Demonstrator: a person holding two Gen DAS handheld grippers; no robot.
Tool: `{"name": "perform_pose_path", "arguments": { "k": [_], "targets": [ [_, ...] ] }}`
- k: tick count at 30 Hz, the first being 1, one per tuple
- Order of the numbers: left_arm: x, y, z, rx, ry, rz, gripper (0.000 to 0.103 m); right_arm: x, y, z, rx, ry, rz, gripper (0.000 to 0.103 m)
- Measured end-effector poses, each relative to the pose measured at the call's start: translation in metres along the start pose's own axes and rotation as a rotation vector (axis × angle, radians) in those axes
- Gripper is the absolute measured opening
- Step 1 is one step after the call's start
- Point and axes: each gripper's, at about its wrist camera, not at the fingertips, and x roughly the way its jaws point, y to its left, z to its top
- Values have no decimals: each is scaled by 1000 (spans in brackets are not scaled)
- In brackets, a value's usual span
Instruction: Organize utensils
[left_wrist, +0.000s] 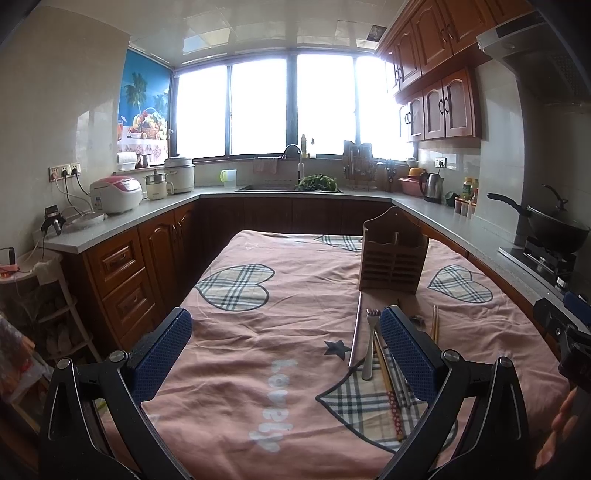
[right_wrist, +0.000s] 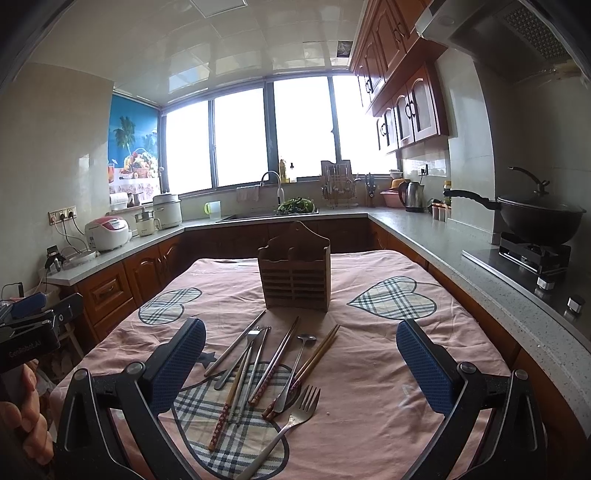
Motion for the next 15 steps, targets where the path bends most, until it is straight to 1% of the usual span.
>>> {"name": "perform_pose_path", "arguments": {
  "k": [8, 11, 15],
  "targets": [
    [15, -1, -2, -1, 35, -11, 103, 11, -4, -1, 10, 26, 3, 103],
    [27, -2, -3, -4, 66, -33, 103, 18, -6, -2, 17, 44, 7, 103],
    [49, -4, -4, -9, 130, -72, 103, 29, -11, -3, 37, 70, 15, 103]
  ]
}}
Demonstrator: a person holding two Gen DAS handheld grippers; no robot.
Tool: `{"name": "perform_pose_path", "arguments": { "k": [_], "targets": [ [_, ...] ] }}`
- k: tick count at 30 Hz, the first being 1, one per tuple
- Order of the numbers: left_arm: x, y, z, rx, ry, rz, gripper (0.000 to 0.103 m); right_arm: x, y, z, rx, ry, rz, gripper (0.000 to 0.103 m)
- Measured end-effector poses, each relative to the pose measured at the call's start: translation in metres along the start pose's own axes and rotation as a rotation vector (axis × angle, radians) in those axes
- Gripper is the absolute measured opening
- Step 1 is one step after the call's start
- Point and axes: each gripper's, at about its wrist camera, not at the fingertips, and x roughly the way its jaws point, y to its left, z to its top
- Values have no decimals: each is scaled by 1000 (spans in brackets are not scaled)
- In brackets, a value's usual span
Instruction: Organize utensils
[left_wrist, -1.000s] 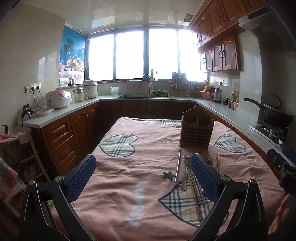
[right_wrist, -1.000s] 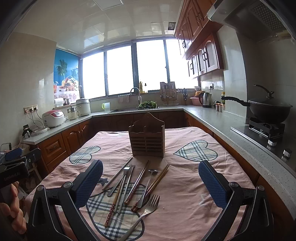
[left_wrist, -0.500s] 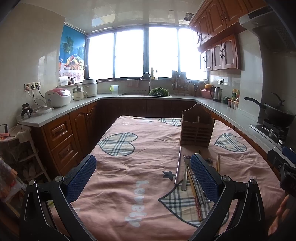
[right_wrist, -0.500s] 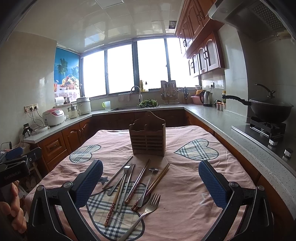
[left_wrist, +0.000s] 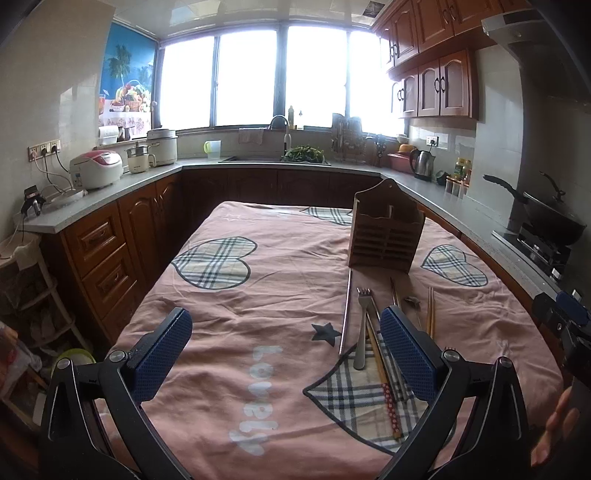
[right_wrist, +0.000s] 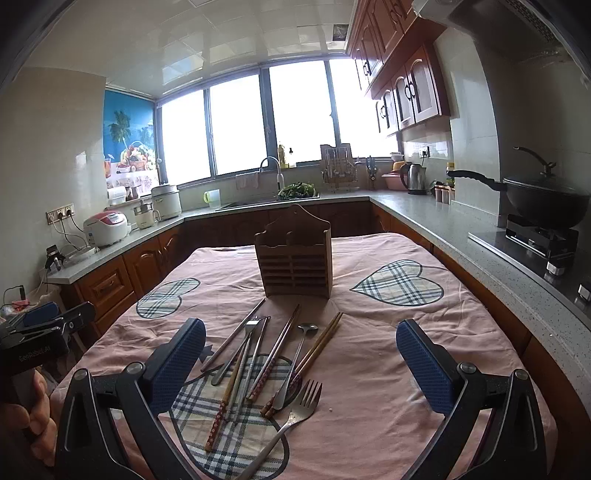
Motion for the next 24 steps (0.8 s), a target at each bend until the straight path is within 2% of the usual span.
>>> {"name": "perform_pose_path", "arguments": {
  "k": [12, 18, 24],
  "targets": [
    [67, -9, 3, 16, 160, -71, 103, 49, -19, 0, 46, 111, -3, 101],
    [99, -15, 14, 30, 205, -95, 103, 79, -34, -2, 99, 185, -4, 84],
    [134, -23, 27, 62, 245, -124, 96, 116, -50, -1, 174, 273, 17, 59]
  ]
}}
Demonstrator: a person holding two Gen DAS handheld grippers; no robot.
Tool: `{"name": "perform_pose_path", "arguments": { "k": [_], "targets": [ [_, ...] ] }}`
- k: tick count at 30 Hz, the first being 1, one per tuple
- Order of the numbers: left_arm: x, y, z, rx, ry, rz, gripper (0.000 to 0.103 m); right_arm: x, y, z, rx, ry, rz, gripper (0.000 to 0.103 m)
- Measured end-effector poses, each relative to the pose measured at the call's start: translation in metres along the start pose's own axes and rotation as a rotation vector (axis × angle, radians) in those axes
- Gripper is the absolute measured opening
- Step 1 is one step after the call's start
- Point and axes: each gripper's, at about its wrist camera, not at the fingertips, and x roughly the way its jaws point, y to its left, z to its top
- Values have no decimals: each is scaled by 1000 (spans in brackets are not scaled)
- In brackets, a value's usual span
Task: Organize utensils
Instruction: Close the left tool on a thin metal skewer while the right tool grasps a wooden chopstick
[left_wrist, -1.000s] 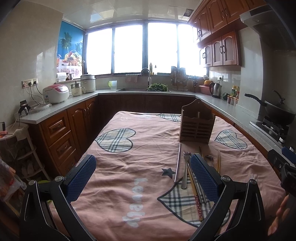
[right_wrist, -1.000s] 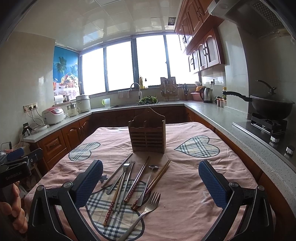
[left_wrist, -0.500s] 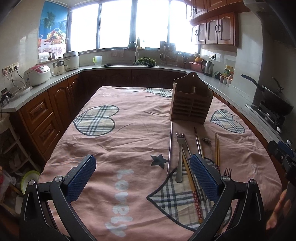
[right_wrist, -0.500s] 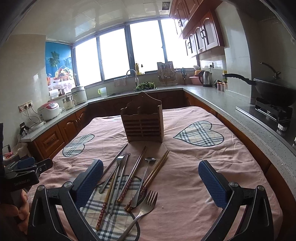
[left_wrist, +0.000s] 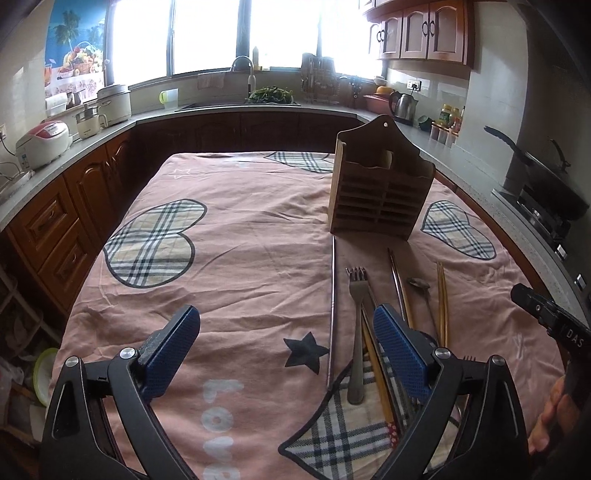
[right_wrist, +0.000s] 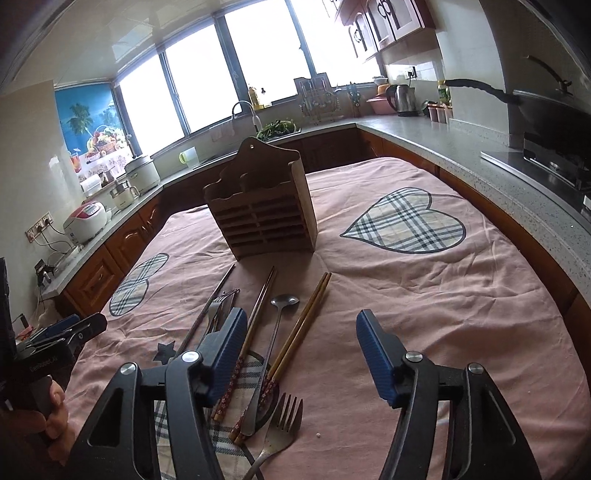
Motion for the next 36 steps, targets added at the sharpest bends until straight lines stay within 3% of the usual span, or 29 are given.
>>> {"name": "perform_pose_path", "arguments": {
  "k": [7, 16, 25, 28, 32, 34, 35, 36],
  "targets": [
    [55, -5, 25, 21, 97, -50, 84, 46, -16, 16, 91, 110, 45, 41],
    [123, -24, 53, 81, 215, -87, 75, 96, -35, 23, 179, 235, 50, 34],
    [179, -43, 70, 133, 285, -88, 64, 129, -46, 32, 207, 292, 36, 21],
    [195, -49, 71, 150, 311, -91, 56, 141, -47, 34, 207, 314, 38, 18],
    [211, -54, 68, 166, 352, -98, 36, 152, -46, 36, 198, 332, 39, 12],
    [213, -58, 67, 185, 339, -93, 35, 154, -44, 37, 190, 333, 47, 10],
    [213, -60, 67, 196, 335, -94, 30, 156, -43, 38, 189, 337, 54, 7],
    [213, -61, 67, 202, 331, -102, 17, 156, -43, 37, 187, 338, 59, 7]
  ]
}}
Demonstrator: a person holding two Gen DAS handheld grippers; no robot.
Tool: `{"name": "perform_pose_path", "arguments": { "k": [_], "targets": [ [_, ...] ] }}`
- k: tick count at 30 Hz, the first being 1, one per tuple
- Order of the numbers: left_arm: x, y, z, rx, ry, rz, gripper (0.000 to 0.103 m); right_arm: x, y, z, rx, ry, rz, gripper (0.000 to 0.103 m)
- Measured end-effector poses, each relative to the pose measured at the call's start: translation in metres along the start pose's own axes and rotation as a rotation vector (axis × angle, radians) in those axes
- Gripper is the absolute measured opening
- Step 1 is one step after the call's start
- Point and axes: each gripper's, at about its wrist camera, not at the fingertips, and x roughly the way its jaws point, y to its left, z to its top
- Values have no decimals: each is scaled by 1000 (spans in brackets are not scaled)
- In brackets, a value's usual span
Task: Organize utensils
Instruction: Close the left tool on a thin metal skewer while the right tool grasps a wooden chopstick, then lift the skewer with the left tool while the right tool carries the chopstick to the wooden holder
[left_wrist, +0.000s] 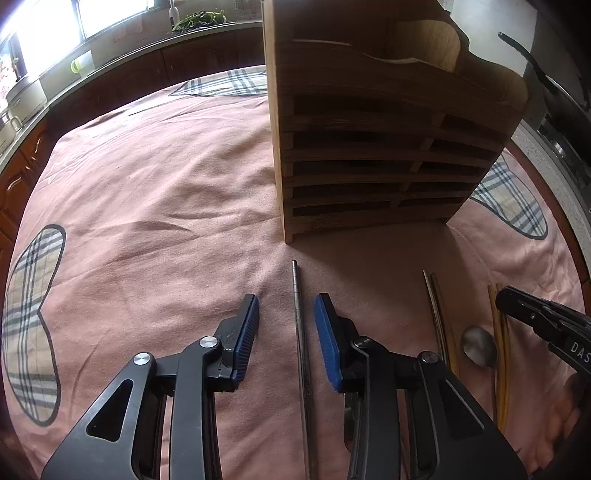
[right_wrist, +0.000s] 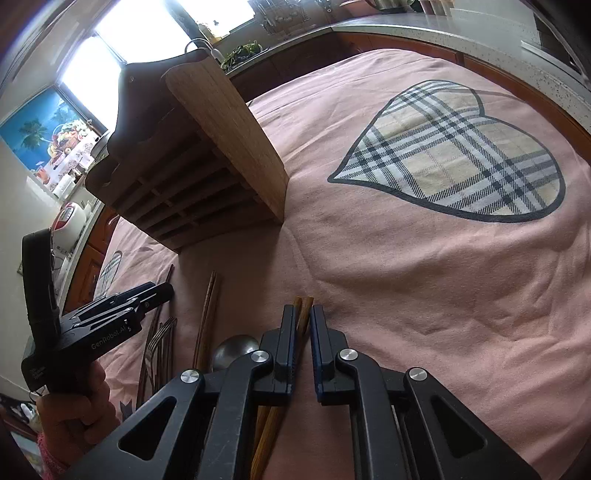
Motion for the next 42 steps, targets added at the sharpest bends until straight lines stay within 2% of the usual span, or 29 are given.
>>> {"name": "perform_pose_path", "arguments": {
  "k": [2, 8, 17, 27, 42],
  "targets": [
    [1, -1, 2, -2, 1, -20, 5, 1, 1, 0, 0, -3, 6, 7],
    [-18, 5, 1, -14, -34, -66, 5, -12, 1, 2, 7, -27, 42, 6],
    [-81, 26, -12, -76, -127, -121, 4, -45, 22, 3, -34, -96, 82, 5],
    [-142, 40, -41, -112, -231, -153, 4, -82, 47, -1, -91, -167, 108, 5],
    [-202, 45, -70, -133, -354, -171, 4, -144, 76, -10, -168, -289, 147, 5]
  ]
}}
